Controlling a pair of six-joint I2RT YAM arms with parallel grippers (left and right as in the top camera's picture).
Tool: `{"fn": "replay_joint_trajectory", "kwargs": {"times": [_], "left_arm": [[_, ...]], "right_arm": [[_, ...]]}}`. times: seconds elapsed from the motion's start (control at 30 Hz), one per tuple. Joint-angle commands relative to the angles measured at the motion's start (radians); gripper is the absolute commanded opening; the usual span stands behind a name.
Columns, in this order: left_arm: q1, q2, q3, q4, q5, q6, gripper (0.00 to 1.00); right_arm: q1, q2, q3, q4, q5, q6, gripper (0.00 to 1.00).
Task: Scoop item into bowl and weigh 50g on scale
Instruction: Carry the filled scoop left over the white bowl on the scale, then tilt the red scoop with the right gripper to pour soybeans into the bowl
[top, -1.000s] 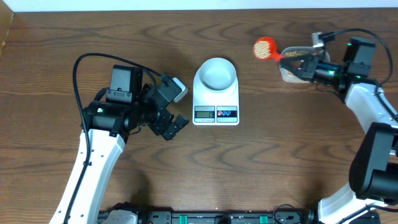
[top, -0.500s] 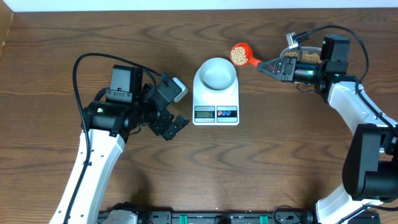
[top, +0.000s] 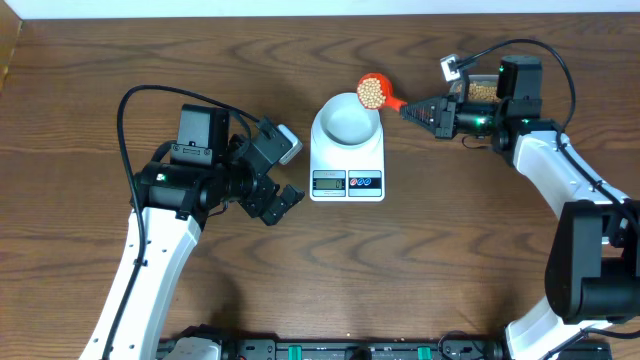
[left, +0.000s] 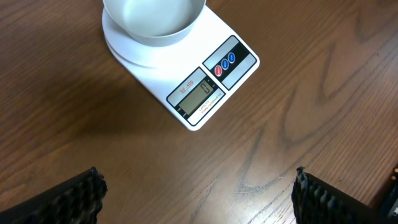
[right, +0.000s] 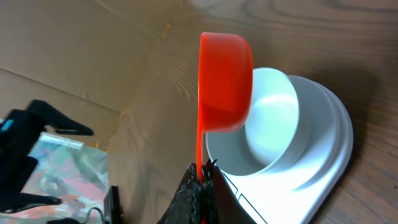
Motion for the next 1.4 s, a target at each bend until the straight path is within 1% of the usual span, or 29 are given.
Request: {"fn": "replay_joint_trajectory", "kwargs": {"times": [0.0, 0.1, 0.23, 0.37, 0.53, 1.1, 1.37], "left_arm": [[0.004, -0.009, 0.038, -0.001, -0.003, 0.006, 0.98], [0.004, -0.009, 0.038, -0.001, -0.003, 0.007, 0.98], [0.004, -0.009, 0.038, -0.001, -0.003, 0.006, 0.98], [0.004, -0.009, 0.038, -0.001, -0.003, 0.006, 0.98], [0.004, -0.009, 0.038, -0.001, -0.003, 0.006, 0.98], [0.004, -0.009, 0.038, -0.001, -0.003, 0.006, 0.98], [0.004, -0.009, 0.038, -0.001, -0.003, 0.006, 0.98]], "right_arm": [[0.024, 0.011, 0.002, -0.018, 0.084, -0.038, 0.01], [0.039, 0.011, 0.002, -0.022, 0.134, -0.055, 0.01], [0.052, 0.011, 0.002, -0.025, 0.134, -0.120, 0.01], [0.061, 0.011, 0.002, -0.028, 0.145, -0.140, 0.01], [0.078, 0.011, 0.002, -0.070, 0.239, -0.216, 0.01], [0.082, 0.011, 0.002, -0.074, 0.246, -0.221, 0.01], [0.083, 0.011, 0.002, -0.074, 0.246, -0.277, 0.01]]}}
